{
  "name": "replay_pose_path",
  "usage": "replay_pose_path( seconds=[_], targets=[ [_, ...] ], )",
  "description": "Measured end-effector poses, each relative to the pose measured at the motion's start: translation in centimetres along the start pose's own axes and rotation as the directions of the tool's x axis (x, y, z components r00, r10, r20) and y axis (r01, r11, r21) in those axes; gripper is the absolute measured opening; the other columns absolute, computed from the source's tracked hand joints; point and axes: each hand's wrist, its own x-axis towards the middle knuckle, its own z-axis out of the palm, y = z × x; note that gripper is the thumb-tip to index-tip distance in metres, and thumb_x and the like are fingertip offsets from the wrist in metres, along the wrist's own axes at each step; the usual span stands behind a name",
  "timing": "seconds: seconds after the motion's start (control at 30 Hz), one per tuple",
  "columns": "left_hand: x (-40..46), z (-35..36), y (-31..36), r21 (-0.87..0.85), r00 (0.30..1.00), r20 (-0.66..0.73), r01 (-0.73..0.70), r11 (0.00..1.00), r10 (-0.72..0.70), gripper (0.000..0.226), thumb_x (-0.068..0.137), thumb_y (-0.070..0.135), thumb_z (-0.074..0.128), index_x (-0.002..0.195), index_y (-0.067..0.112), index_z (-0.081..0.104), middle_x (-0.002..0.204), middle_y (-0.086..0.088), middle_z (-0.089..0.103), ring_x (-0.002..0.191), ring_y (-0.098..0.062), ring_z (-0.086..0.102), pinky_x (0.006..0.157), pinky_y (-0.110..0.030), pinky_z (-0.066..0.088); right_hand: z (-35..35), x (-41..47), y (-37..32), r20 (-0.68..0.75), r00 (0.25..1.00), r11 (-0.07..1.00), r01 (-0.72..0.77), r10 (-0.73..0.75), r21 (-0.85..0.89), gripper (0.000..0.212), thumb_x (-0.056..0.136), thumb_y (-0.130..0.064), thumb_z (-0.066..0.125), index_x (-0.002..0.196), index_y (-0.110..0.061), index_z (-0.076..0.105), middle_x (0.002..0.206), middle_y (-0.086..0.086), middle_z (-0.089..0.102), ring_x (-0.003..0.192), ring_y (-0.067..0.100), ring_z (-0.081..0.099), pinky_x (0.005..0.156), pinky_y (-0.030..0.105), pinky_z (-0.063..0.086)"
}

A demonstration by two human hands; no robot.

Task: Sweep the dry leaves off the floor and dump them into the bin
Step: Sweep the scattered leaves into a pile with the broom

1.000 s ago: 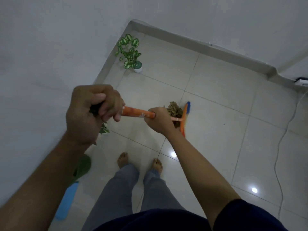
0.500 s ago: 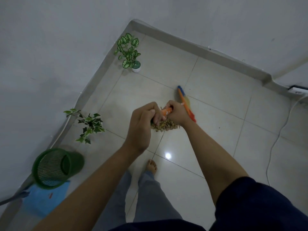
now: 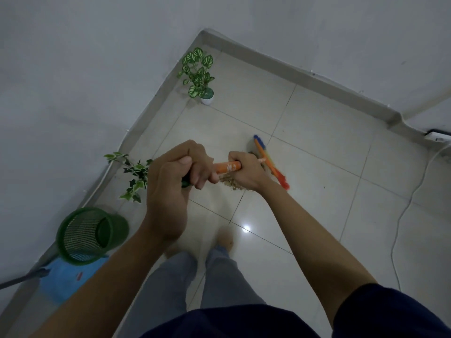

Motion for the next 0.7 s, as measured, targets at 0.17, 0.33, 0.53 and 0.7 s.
replay_pose_path(
  seconds=[0.17, 0.33, 0.53, 0.7],
  targets=[
    [-0.3, -1.5, 2.7, -0.076, 0.994, 0.042, -0.098, 0.992, 0.101, 0.03, 0.081, 0.02, 0.031, 0.057, 0.025, 0.049, 0.053, 0.01, 0.046, 0.052, -0.018, 0.047, 0.063, -0.032, 0.041, -0.5, -1.3, -3.3, -0.105, 0.994, 0.999, 0.022, -0.026, -0.037, 0.026, 0.066, -0.012, 0.045, 0.052, -0.025, 0.028, 0.049, -0.006, 0.036, 0.051, 0.015, 0.037, 0.05, 0.029, 0.026],
    [-1.3, -4.1, 6.2, -0.096, 0.982, 0.099, -0.15, 0.984, 0.159, 0.03, 0.083, 0.029, 0.044, 0.056, 0.025, 0.054, 0.051, 0.01, 0.05, 0.048, -0.016, 0.048, 0.057, -0.028, 0.041, 0.4, -3.1, -7.6, -0.129, 0.99, 0.994, 0.053, -0.066, -0.097, 0.023, 0.065, -0.014, 0.049, 0.05, -0.021, 0.033, 0.048, -0.003, 0.038, 0.049, 0.015, 0.039, 0.048, 0.027, 0.026],
    [-6.0, -10.1, 12.3, -0.073, 0.961, 0.174, -0.206, 0.976, 0.216, 0.04, 0.083, 0.051, 0.045, 0.053, 0.025, 0.052, 0.048, 0.012, 0.049, 0.045, -0.014, 0.045, 0.056, -0.032, 0.035, 5.8, -6.0, -15.7, -0.033, 0.993, 0.983, 0.11, -0.116, -0.144, 0.026, 0.065, -0.022, 0.047, 0.044, -0.023, 0.031, 0.043, -0.006, 0.035, 0.042, 0.009, 0.032, 0.046, 0.025, 0.025],
    [-13.4, -16.8, 17.7, -0.054, 0.959, 0.089, -0.264, 0.963, 0.268, 0.036, 0.083, 0.042, 0.036, 0.056, 0.023, 0.051, 0.05, 0.011, 0.048, 0.045, -0.014, 0.046, 0.064, -0.027, 0.045, 14.3, -9.3, -23.7, 0.054, 0.981, 0.976, 0.191, -0.187, -0.1, 0.045, 0.074, -0.011, 0.056, 0.042, -0.022, 0.025, 0.041, -0.006, 0.03, 0.039, 0.014, 0.027, 0.046, 0.027, 0.022]
  ],
)
